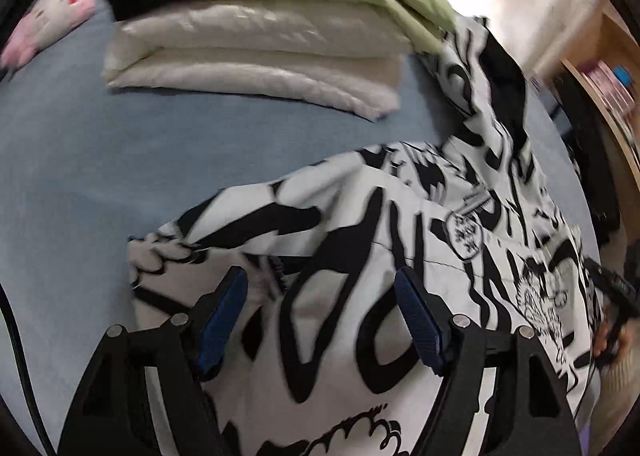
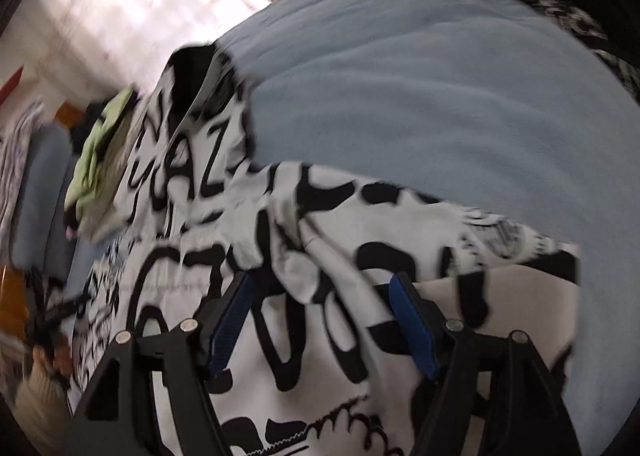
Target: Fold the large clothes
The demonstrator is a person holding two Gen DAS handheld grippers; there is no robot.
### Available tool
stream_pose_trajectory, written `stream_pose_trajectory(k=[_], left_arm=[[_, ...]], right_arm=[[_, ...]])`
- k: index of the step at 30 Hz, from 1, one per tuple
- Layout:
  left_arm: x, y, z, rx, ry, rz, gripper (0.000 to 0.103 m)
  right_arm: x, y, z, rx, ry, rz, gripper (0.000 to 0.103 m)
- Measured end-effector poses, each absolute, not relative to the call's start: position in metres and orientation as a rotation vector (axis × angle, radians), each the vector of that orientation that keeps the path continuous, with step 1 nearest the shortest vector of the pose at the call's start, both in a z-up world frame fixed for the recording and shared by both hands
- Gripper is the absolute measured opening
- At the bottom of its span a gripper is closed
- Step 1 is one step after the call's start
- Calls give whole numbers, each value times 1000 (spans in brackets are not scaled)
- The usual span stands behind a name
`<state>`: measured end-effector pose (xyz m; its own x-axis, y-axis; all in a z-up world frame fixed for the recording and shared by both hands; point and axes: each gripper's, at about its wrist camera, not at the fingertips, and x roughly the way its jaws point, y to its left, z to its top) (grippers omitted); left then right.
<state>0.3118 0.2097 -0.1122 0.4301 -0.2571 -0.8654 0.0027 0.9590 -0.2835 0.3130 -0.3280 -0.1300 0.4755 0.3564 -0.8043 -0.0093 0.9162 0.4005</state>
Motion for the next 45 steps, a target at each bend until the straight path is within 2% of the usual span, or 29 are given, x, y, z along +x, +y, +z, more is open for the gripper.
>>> stream_pose_trajectory(k=[5,7,8,9,11,12,13,15,23,25,27,28,30,31,32,33,38,39,40,41,42,45], left_arm=[[321,200,-119,-194,1133,-165,74],[321,197,-119,-182,1113,-141,71],[318,195,-117,-161,1092,-125,57],[317,193,-117,-153,1078,-126,33],[311,188,-114,-154,1068,-111,20],[307,186,-111,-148,1052,-87,13],[303,185,-108,-141,1041,-67,10],[293,184,-98,-140,1017,-16,5],[281,208,-26,-203,770,154,2],[290,215,-27,-250,789,162,2],[304,222,-43,-337,890,77,3],[310,225,-55,-379,954,25,6],[316,224,-74,-379,1046,-41,32],[318,223,-81,-358,1074,-66,39],[318,222,-86,-340,1085,-78,52],[317,222,-90,-320,1088,-87,56],[323,215,-110,-278,1145,-151,56],[325,210,-112,-265,1148,-154,55],[326,204,-113,-249,1148,-165,48],[327,197,-114,-249,1135,-184,15],[327,191,-111,-231,1124,-165,8],[314,171,-92,-108,1003,-59,2]], right_arm=[[320,-317,-141,309,1079,244,71],[319,-309,-141,271,1066,235,71],[316,-302,-141,226,1051,233,62],[313,-297,-140,187,1044,224,55],[308,-292,-139,160,1028,203,32],[303,-291,-135,155,1008,195,25],[297,-291,-130,150,983,179,10],[284,-294,-120,154,931,152,7],[258,-317,-61,259,715,42,6],[271,-310,-58,249,708,24,6],[283,-300,-63,238,731,16,6],[289,-296,-68,234,749,13,6],[294,-293,-78,231,778,7,5],[293,-294,-82,232,784,5,5],[294,-297,-87,237,794,3,5],[292,-299,-90,244,800,4,5],[289,-308,-102,269,832,17,5],[289,-308,-104,265,836,16,5],[289,-307,-105,265,839,15,5],[290,-306,-105,267,842,14,5],[290,-305,-106,268,845,13,5],[288,-304,-104,265,837,13,5]])
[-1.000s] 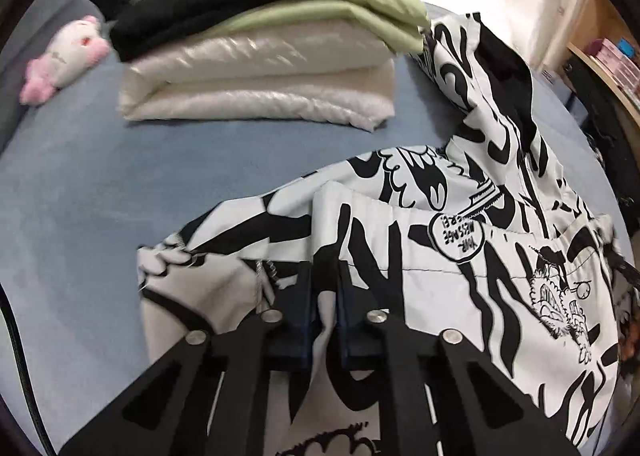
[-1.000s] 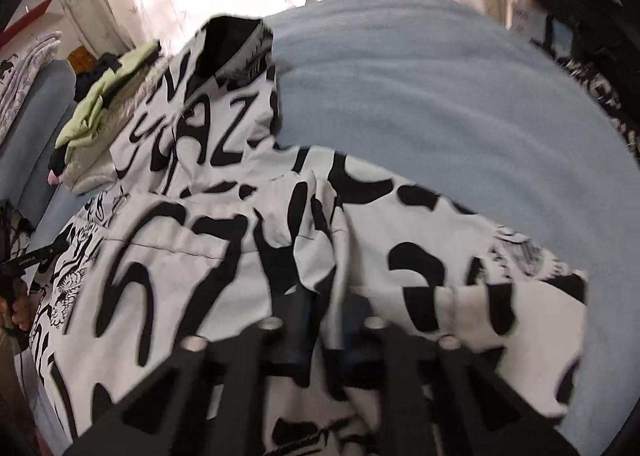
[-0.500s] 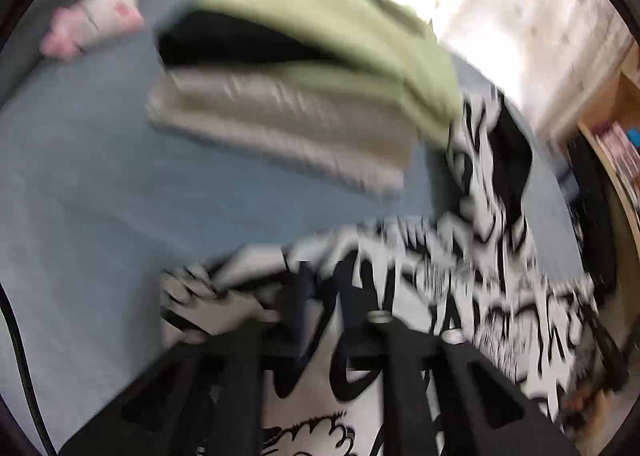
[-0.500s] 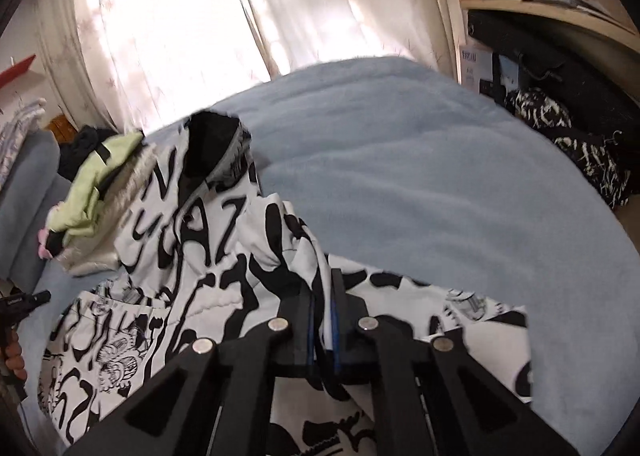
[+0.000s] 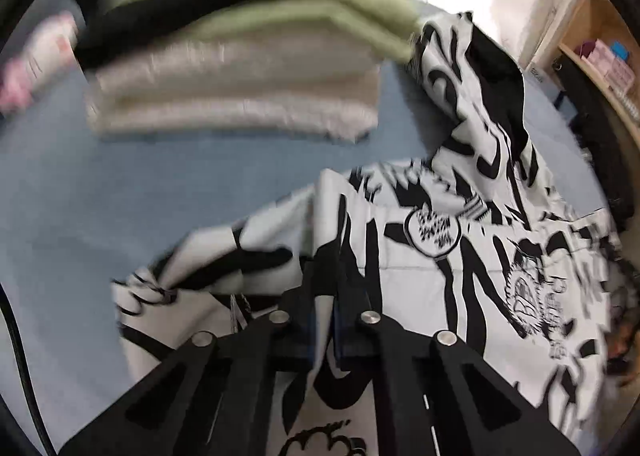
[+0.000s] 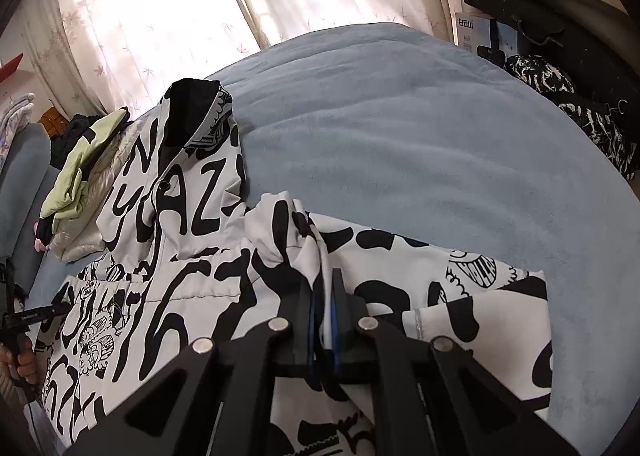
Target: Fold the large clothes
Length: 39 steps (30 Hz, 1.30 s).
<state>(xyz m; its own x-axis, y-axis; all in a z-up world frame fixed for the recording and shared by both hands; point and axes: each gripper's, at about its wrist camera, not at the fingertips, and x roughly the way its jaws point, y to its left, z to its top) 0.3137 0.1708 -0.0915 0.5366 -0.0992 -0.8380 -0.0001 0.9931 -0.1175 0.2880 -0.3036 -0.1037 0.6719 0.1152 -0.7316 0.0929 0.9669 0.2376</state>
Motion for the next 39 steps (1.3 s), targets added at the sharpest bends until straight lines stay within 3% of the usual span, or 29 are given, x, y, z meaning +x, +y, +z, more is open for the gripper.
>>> stream_pose_trajectory(k=[8,16,21,25,31,35,39], left_arm=[[299,138,-37,-7,700,116,2],[340,137,-130,14,865,192,3],[338,147,-127,-41,868,174,8],[324,160,-112,-106,886,177,23],[293,148,-71,-90,774,120,23],[296,110,-66,-78,805,46,15],[307,69,-93,-45,885,7,15]], right_arm=[[287,-299,-70,256,669,-37,5],[335,-300,-153,229,874,-150,7],[336,-306,-150,256,882,-140,10],[325,-308,-133,288,889,-187,28],[303,-269,-92,347,749,-96,40],[320,-196,-87,306,814,114,40],[337,-130,-114,291,930,311,40]])
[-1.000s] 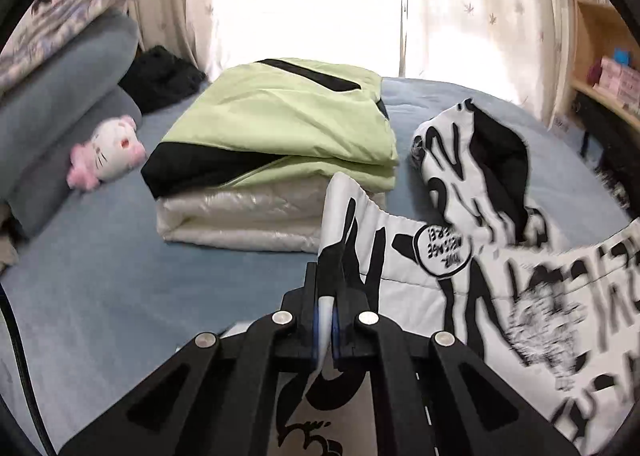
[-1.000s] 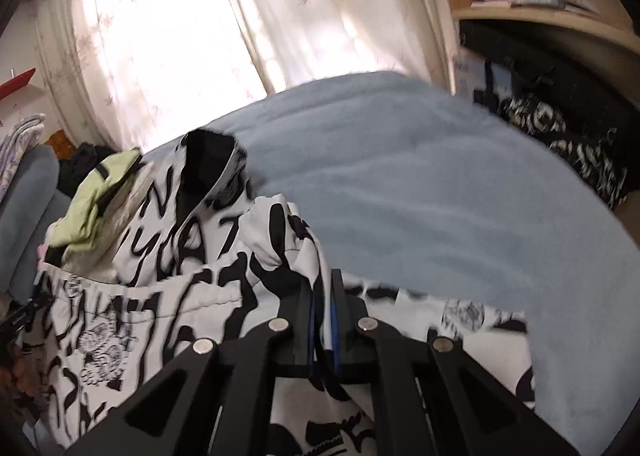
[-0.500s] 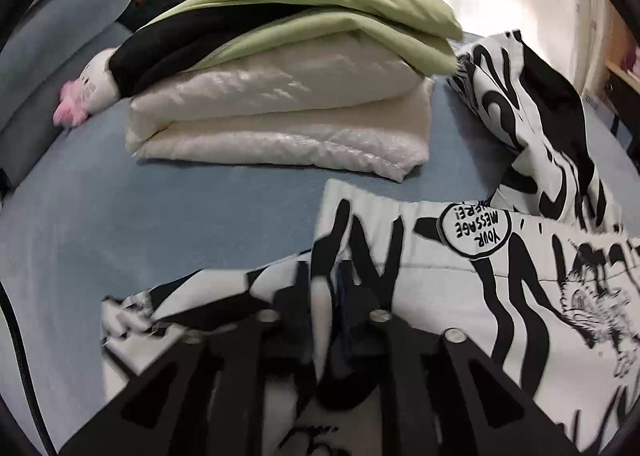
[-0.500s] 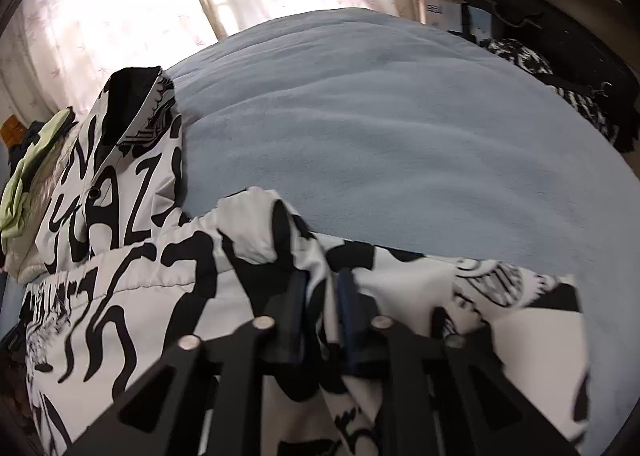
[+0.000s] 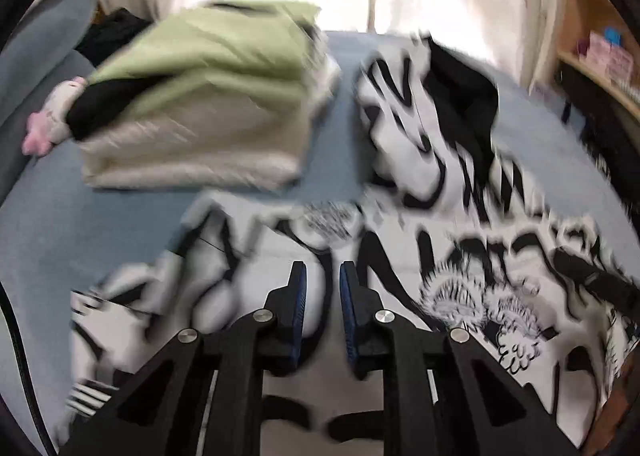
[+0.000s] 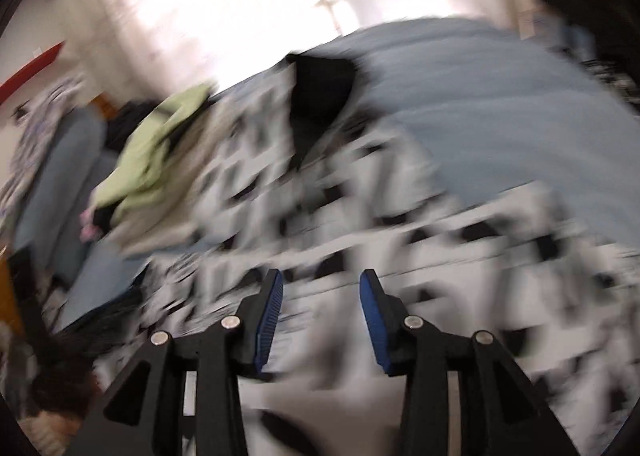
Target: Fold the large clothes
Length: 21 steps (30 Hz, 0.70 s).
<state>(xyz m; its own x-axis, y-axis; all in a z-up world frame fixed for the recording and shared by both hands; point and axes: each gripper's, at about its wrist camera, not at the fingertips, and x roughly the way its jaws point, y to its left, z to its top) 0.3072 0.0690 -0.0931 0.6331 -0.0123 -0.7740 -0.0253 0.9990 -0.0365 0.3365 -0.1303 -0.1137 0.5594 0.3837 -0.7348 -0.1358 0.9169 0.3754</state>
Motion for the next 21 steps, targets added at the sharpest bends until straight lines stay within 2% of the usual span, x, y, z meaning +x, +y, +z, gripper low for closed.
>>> stream_pose_trajectory(k=[3,6,7,8,9,16,18,21], left_arm=[[313,57,-122,17,937,23,15],[319,59,-125,51,926,32,15],[321,62,-124,48,923,33,14],[325,69,-122,40,919,28,9],[328,76,-121,21,919,12,4],[330,155,-115,-99,902,45,4],[326,173,-112,-144,915,81,4],[313,179,-99,-137,926,110,8]], right_arm=[[347,-125,-144,271,1003,316,40],[352,-153,-144,307,955,289,30],[353,-169,-142,298,929,260,21],[355,-184,-142,290,913,248,2],[356,-197,-143,281,907,231,0],[327,-332,-148,436,849,-28,0],[315,-346,-143,503,846,-68,0],[303,-326,-125,428,859,-89,7]])
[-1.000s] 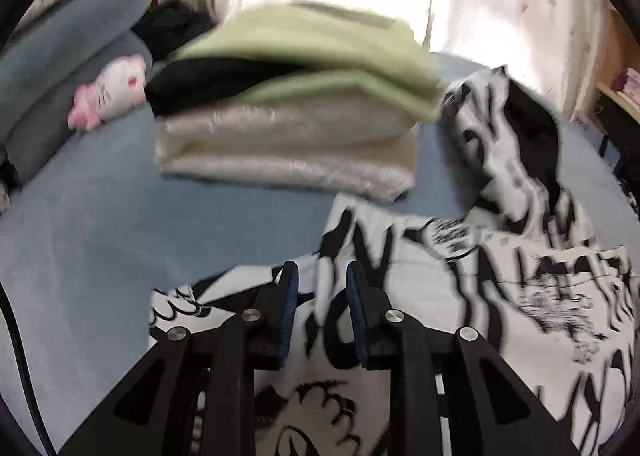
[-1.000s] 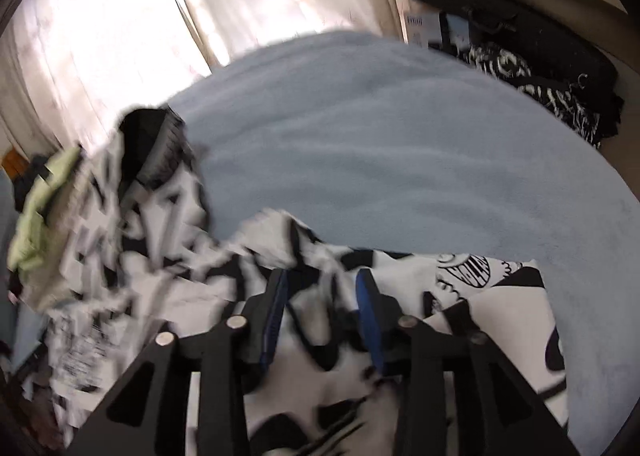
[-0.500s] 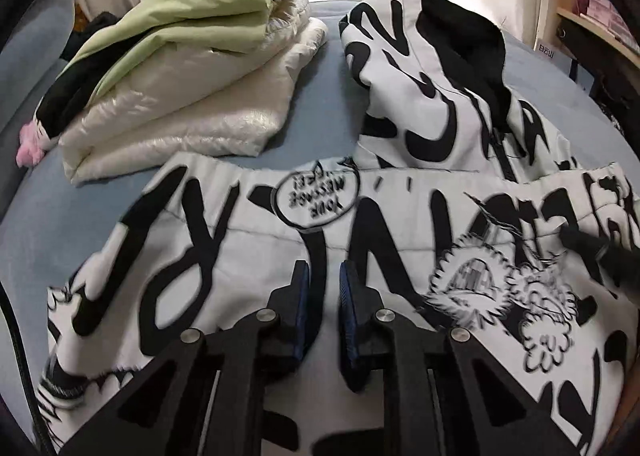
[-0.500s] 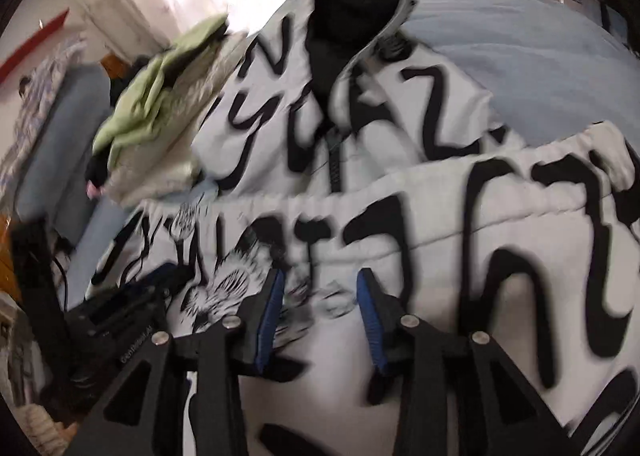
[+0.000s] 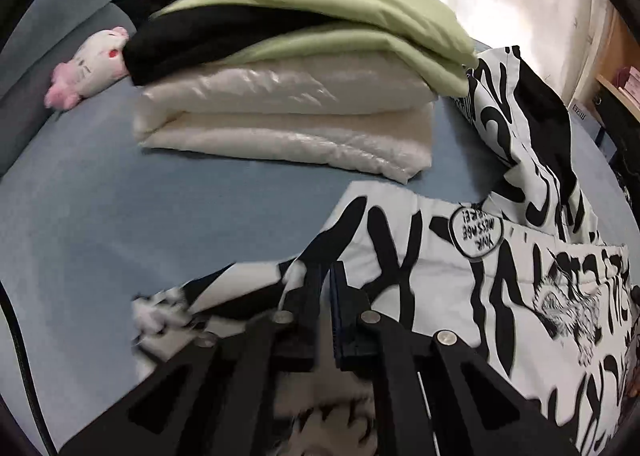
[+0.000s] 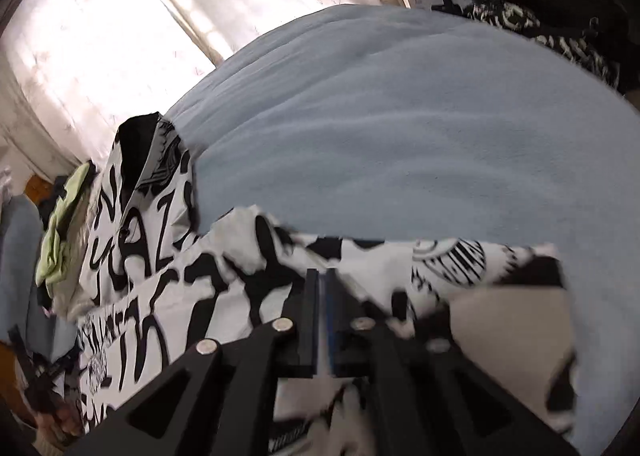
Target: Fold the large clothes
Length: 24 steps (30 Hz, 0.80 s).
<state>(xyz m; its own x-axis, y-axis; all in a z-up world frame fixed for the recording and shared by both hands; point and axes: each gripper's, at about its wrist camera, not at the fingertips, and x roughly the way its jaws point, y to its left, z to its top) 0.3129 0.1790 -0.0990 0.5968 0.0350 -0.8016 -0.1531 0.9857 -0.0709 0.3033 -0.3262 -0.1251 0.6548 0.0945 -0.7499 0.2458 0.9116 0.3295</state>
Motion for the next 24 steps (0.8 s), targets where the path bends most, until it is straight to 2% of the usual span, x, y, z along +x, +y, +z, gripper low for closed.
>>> stream_pose_trajectory(k=[2,5,11,14,19,21,24], left_arm=[[296,170,-87,-118,919,87,13],[263,147,-74,-124,919,7,21],[191,107,-90,-120,955,-63,24],[163,108,-110,-59,976,1,24],[139,162,-118,-127,927,71,25],[138,177,-117,-163,932,59,15],[140,183,-116,-148,927,90,14]], right_arm=[[287,-295,-107,411,847,-15,23],[263,-241,-86,414,832,122,37],[221,-135,-100,306,930,342,39],[202,-124,-118,222,969,335,39],[175,-185,-122,161,968,155,39],[167,-233,-129,217,979,39,39],[148,-293,-128,308,939,-107,37]])
